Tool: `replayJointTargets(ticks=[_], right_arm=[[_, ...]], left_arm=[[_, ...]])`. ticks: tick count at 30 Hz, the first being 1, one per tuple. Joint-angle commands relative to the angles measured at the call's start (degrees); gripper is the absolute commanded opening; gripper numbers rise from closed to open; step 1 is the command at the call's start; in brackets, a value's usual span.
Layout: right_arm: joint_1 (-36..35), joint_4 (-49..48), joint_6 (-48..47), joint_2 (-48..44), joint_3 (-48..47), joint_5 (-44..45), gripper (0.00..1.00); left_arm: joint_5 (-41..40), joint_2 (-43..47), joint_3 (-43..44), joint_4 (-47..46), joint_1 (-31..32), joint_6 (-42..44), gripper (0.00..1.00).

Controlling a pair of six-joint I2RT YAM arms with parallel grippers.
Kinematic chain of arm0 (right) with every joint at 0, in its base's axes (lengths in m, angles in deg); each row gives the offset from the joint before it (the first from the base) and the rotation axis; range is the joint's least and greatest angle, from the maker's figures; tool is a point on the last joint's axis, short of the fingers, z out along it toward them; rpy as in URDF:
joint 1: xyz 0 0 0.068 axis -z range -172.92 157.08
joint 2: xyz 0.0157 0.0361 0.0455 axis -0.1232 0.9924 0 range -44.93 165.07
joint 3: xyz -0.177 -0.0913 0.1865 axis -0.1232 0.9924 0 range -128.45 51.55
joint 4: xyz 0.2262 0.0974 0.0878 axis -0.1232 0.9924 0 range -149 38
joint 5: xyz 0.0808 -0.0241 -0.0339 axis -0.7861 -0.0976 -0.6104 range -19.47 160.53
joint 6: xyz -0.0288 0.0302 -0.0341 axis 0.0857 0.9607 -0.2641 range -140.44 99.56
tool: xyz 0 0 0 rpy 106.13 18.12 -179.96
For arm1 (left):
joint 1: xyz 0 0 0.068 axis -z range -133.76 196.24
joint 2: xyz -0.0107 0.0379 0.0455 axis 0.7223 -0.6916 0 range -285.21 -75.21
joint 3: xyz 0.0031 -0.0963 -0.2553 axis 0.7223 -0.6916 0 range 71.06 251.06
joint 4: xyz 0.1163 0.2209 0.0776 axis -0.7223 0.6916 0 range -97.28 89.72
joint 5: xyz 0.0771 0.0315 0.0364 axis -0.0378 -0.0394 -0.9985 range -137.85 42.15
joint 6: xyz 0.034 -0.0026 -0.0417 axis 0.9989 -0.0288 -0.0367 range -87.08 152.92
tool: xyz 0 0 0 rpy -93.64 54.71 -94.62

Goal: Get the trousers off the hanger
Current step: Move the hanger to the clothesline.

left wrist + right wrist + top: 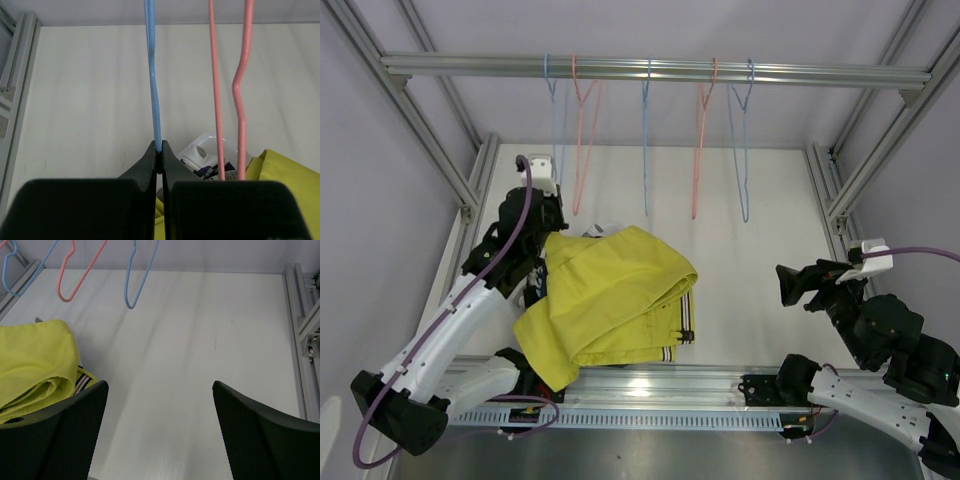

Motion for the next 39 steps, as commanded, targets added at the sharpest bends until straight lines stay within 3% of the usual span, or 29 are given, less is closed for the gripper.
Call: replayJointTargets(ticks=[1, 24, 26, 27, 30, 39], right_arm=[[-0.52, -1.51, 0.39, -0.72, -0.06, 1.25, 0.89], [-3.07, -1.95, 0.48, -2.83, 0.21, 1.52, 0.88], [-3.24, -1.77, 0.48, -3.0, 0.12, 1.52, 0.88], [-3.16, -1.51, 0.56, -3.0, 0.12, 1.6, 0.88], [-3.16, -1.42, 0.74, -2.92, 0.03, 1.6, 0.88], [-3.16, -0.54, 1.09, 2.35, -1.9, 3.44, 0.88]], left_arm=[[-0.95, -2.03, 3.82, -0.77, 2.36, -0.39, 0.01], [-7.98, -20.93, 19.91, 0.9, 20.11, -5.84, 0.01], [-8.34, -21.73, 20.88, 0.82, 20.82, -5.84, 0.2], [-8.51, -22.34, 21.32, 1.25, 21.35, -5.92, 0.4], [-9.48, -22.35, 22.11, 2.74, 22.14, -6.45, 0.65], [-12.29, -15.67, 20.27, 6.26, 24.95, -5.67, 0.86]])
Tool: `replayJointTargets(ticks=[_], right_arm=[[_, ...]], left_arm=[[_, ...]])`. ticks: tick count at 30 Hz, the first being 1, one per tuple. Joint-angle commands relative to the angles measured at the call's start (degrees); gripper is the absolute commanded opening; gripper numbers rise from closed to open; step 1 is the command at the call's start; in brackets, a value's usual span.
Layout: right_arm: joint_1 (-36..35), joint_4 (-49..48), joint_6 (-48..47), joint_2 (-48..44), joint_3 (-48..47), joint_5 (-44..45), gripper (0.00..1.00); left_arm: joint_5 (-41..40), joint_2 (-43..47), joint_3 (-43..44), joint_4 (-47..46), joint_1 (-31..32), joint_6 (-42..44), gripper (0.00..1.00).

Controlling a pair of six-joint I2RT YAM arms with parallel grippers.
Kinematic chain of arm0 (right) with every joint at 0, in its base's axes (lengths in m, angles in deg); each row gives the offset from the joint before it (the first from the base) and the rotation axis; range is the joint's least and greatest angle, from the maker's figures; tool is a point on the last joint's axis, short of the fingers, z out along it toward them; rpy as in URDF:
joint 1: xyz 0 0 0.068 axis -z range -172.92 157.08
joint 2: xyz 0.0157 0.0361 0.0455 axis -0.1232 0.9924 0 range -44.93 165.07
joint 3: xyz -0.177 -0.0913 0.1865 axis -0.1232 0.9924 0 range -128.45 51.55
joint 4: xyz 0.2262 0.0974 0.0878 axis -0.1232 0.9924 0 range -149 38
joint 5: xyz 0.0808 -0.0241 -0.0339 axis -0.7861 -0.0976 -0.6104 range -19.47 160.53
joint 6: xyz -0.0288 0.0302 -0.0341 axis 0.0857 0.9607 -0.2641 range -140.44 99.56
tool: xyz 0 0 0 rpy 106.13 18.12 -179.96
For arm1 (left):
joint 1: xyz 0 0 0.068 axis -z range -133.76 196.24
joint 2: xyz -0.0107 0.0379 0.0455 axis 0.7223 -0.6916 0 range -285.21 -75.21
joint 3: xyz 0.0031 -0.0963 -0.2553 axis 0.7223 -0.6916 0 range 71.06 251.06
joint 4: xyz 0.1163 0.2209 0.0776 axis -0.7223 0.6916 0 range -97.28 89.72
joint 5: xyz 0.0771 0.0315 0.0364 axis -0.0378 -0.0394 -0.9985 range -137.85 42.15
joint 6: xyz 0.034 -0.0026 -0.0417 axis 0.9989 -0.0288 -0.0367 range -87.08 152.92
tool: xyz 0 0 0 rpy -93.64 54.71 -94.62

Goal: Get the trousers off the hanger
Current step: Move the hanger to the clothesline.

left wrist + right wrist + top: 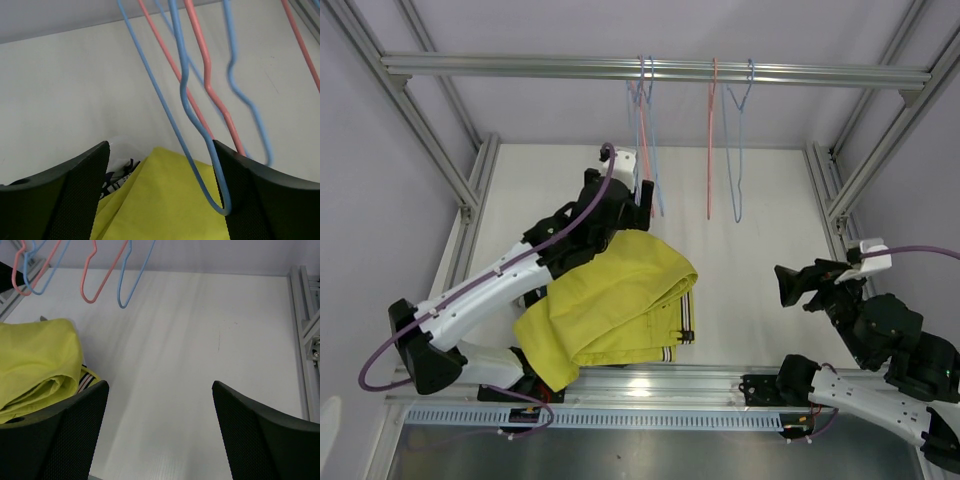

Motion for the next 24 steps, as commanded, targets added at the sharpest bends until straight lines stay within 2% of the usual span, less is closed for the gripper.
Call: replayJointTargets(ticks=[1, 8, 17, 20, 24], right_arm=[[-0.32, -0.39, 1.03, 4.95, -2.23, 2.18, 0.88], [-0.4, -3.28, 0.42, 14.1, -4.6, 1.74, 0.88], [2.67, -13.65, -5.3, 26.48, -6.19, 2.8, 0.88], [9.59, -15.85, -5.48, 29.74, -6.1, -0.97, 0.86], [20.93, -19.45, -4.25, 34.83, -5.49, -12.55, 0.81]], left_arm=[[-1.37, 5.97, 0.36, 1.15, 1.0, 0.52, 0.87], [-2.33, 15.98, 0.09, 3.88, 3.11, 6.5, 0.91], [-3.73, 26.54, -3.68, 2.47, 3.11, 13.53, 0.98], [-3.73, 29.17, -6.05, 1.42, 3.11, 14.5, 0.99], [-3.29, 32.86, -9.13, -1.04, 3.11, 14.76, 0.99]])
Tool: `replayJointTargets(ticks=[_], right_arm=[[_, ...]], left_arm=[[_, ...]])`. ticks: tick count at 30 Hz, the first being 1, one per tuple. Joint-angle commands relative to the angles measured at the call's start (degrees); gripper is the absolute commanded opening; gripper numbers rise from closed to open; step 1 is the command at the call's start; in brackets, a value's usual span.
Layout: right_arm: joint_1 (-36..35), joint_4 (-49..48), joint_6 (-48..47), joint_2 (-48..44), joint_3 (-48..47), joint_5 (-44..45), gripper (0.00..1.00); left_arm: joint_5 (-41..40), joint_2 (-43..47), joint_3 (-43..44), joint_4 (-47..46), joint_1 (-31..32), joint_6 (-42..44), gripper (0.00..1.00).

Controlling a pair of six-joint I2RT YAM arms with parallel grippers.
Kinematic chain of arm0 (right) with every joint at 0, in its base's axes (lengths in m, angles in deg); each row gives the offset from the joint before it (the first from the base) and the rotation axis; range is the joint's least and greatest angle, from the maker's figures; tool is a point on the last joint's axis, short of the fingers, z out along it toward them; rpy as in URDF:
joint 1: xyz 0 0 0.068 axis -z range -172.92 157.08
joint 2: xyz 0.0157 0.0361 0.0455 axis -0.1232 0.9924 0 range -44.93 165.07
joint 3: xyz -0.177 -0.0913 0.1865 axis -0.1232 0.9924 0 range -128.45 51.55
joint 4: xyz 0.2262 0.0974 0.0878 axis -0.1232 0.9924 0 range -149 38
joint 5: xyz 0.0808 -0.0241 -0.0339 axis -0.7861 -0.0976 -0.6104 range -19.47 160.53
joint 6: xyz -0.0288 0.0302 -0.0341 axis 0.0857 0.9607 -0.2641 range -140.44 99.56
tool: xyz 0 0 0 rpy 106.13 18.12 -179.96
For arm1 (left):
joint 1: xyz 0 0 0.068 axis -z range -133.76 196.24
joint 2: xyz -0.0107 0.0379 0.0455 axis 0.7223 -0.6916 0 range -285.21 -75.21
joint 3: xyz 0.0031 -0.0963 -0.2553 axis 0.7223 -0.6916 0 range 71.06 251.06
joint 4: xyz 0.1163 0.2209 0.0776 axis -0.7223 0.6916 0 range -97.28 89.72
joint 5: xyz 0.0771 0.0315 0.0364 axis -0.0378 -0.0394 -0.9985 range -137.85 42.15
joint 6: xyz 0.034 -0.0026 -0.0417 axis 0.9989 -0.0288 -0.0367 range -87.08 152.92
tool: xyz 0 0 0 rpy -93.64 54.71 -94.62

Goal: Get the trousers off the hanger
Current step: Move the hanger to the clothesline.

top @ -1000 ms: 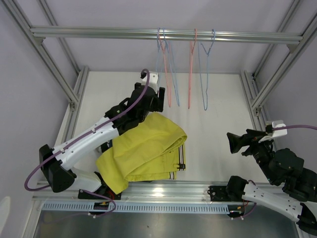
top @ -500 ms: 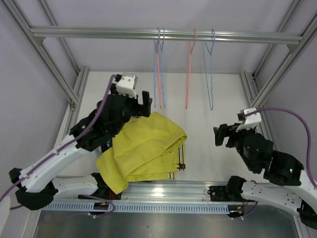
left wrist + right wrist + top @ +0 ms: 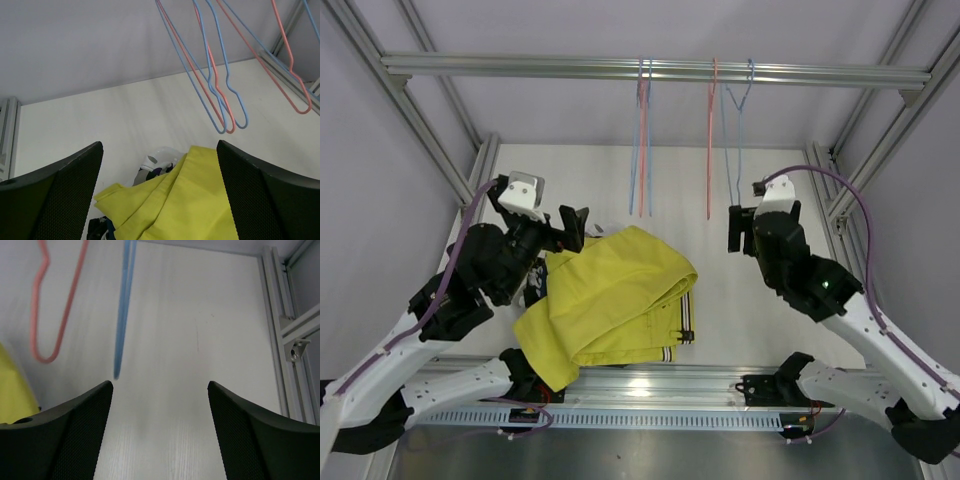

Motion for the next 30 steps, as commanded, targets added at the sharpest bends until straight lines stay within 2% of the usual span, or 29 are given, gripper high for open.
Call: replayJointTargets(ticks=[1, 2, 5, 6, 7, 14, 17, 18, 20, 21, 23, 30], right_arm=[[9.2, -6.39, 0.58, 3.04, -1.48, -9.3, 0.78], [10.54, -7.35, 0.85, 3.84, -1.75, -10.88, 0.76], [13.36, -10.86, 0.85, 6.3, -1.92, -14.23, 0.6], [13.54, -11.57, 0.59, 6.74, -2.01, -15.02, 0.52], [13.8, -12.19, 0.5, 7.53, -2.19, -15.29, 0.48], [13.98, -14.66, -1.26, 8.85, -4.38, -17.14, 0.41], [14.07, -13.69, -1.44, 9.56, -5.87, -16.7, 0.34], [14.07, -13.52, -1.35, 9.65, -6.14, -16.87, 0.25], [14.07, -13.34, -1.08, 9.65, -6.41, -17.13, 0.17], [14.07, -13.16, -0.91, 9.82, -6.67, -17.4, 0.08], [14.07, -12.2, -0.56, 10.35, -7.19, -17.31, 0.0], [13.37, -10.96, 0.67, 13.51, -9.57, -17.14, 0.0]], left_arm=[[-0.34, 2.36, -2.75, -3.19, 0.25, 2.2, 0.99], [-0.43, 3.67, -3.02, -3.45, 0.25, 2.28, 0.99], [-1.22, 5.34, -5.74, -4.94, 0.25, 3.33, 0.99], [-1.48, 5.52, -6.79, -5.82, 0.25, 3.77, 0.99], [-1.66, 5.7, -7.24, -5.91, 0.25, 3.86, 0.99], [-1.05, 7.98, -11.28, -7.85, 0.25, 3.95, 0.99], [-1.05, 9.13, -12.25, -8.29, 0.16, 3.95, 0.99], [-1.05, 9.22, -12.43, -8.37, 0.16, 3.78, 0.99], [-1.05, 9.83, -12.78, -8.38, 0.16, 3.95, 0.99], [-1.13, 10.01, -12.69, -8.29, 0.25, 3.87, 0.99], [-1.31, 10.62, -12.87, -8.29, 0.16, 3.87, 0.99], [-1.49, 12.47, -13.57, -8.02, 0.16, 3.78, 0.99]])
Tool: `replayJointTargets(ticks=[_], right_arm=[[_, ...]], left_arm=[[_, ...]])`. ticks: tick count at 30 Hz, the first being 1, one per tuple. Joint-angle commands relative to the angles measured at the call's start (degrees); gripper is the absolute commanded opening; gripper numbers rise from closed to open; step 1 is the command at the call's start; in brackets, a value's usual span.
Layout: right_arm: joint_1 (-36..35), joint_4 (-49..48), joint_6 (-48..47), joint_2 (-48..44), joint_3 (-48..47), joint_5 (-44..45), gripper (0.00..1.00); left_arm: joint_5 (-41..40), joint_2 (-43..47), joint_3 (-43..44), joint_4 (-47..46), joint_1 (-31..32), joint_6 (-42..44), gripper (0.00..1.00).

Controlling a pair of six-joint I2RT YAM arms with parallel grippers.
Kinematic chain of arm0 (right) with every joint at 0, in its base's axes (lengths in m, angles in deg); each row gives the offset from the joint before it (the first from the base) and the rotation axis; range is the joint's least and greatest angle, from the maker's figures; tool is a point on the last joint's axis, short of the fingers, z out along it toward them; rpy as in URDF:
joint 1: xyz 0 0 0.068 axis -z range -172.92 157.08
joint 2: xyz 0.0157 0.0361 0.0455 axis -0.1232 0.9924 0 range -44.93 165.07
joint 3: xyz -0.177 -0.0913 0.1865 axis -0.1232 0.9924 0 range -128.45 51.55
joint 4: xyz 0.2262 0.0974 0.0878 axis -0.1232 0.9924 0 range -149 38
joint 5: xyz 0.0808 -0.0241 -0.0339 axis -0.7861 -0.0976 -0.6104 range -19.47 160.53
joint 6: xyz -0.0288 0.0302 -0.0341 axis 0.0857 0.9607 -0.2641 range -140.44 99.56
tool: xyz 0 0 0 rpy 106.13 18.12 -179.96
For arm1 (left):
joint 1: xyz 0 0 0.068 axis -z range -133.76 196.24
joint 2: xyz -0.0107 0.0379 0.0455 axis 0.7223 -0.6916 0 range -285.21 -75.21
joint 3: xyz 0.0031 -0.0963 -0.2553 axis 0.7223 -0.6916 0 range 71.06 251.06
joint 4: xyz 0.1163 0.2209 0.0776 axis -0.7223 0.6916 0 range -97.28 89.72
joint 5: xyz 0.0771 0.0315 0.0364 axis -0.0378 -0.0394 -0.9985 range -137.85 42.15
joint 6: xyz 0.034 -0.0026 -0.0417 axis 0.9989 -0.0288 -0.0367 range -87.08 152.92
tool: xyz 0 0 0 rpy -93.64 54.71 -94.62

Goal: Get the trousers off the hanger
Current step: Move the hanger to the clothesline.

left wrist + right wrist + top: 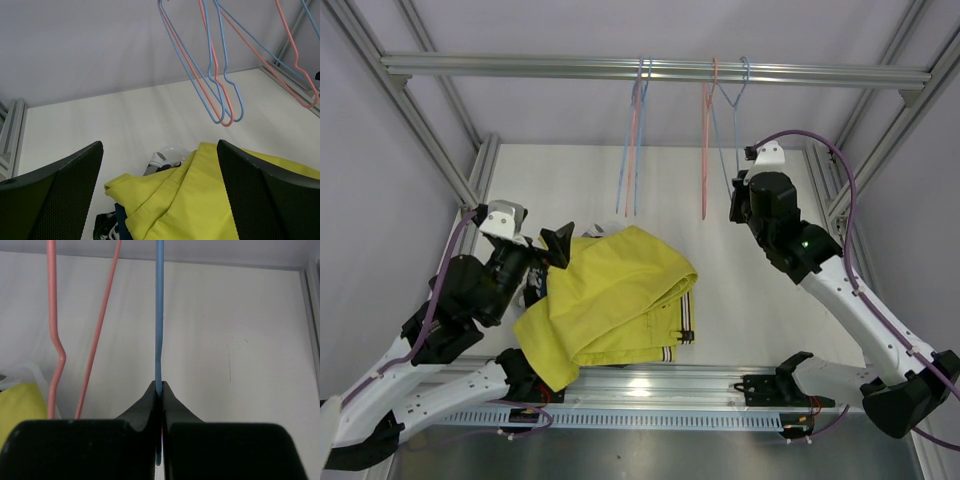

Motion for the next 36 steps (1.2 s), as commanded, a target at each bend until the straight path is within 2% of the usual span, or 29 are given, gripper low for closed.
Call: replayJointTargets(ticks=[1, 7, 17, 36], right_arm=[[-0.84, -0.45, 0.83, 0.68, -3.08, -0.09, 0.0], [-4.44, 0.08, 0.48, 4.45, -5.97, 2.54, 0.0], [-15.07, 0.43, 1.09, 13.07, -11.42, 8.17, 0.0], [-23.78, 1.57, 2.06, 25.47, -22.41, 11.86, 0.0]], left_arm=[[-0.92, 0.82, -0.98, -1.97, 0.16, 0.81, 0.99], [-0.83, 1.61, -1.25, -1.97, 0.16, 0.72, 0.99], [-0.57, 3.28, -1.51, -2.06, 0.16, 0.63, 0.99], [-0.48, 6.09, -2.39, -2.76, 0.16, 0.63, 0.99]])
